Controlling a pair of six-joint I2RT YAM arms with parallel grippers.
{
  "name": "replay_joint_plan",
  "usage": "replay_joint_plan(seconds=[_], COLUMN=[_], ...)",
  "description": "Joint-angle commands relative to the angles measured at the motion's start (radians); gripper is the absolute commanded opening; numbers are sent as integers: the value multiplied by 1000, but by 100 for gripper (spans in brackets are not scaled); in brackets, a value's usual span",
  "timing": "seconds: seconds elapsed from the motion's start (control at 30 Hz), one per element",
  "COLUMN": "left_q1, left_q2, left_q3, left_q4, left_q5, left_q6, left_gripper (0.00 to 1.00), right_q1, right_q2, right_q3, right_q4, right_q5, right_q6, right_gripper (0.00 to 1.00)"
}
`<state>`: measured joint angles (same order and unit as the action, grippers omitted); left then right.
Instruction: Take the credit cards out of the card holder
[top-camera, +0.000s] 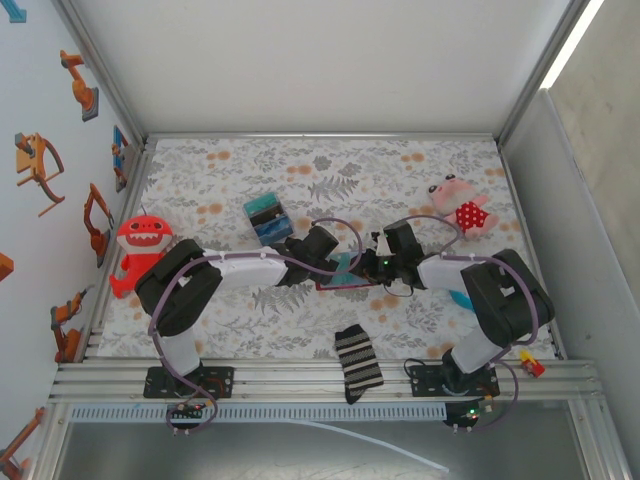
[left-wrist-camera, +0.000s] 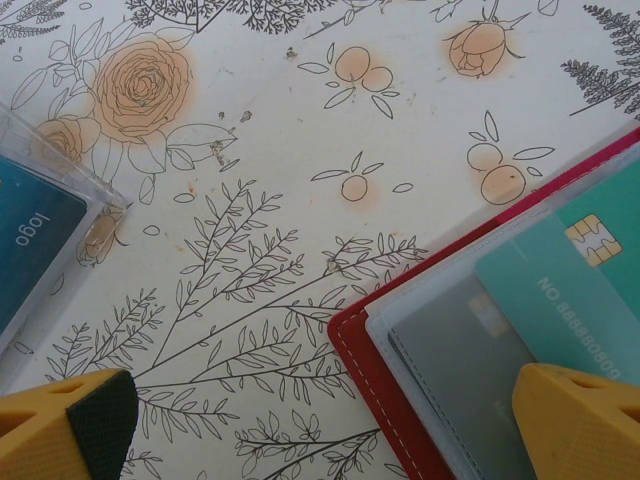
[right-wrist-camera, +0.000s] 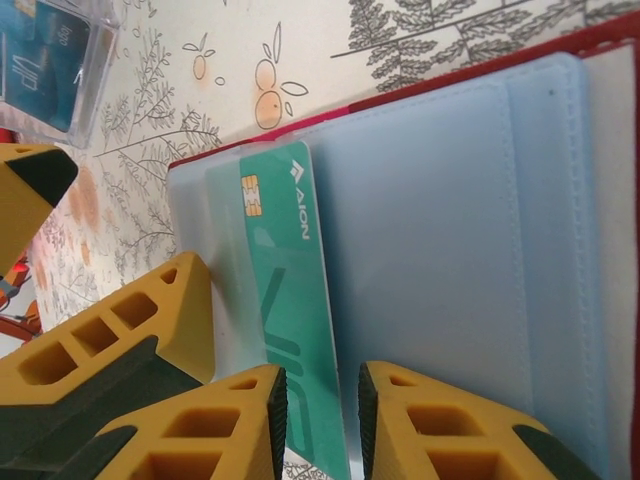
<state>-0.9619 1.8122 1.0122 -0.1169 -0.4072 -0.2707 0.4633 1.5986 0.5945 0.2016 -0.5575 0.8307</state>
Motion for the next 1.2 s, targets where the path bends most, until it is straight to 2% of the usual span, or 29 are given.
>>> replay_joint_plan(seconds=[0.0, 0.33, 0.53, 0.73, 0.97, 1.17], left_q1=[-6, -8, -8, -8, -7, -8], left_q2=[15, 22, 23, 23, 16, 0], left_q3=[-21, -20, -22, -21, -21, -26], left_q4=[-50, -44, -45, -47, -46, -48], left_q5=[7, 22, 28, 25, 23, 16], left_q6=[-12, -21, -24, -24, -27, -21], left_gripper=[97, 97, 97, 97, 97, 97], right_q1=[-6, -5, -5, -3, -3, -3], right_q2=[13, 31, 72, 120, 108, 20], right_q3=[-13, -15, -24, -31, -35, -1], right_q4=[49, 89, 128, 203, 206, 4], right_q5=[-28, -52, -61, -89, -86, 11], right_q6=[23, 35, 49, 79, 77, -22], right_gripper=[24, 20, 25, 26, 13, 5])
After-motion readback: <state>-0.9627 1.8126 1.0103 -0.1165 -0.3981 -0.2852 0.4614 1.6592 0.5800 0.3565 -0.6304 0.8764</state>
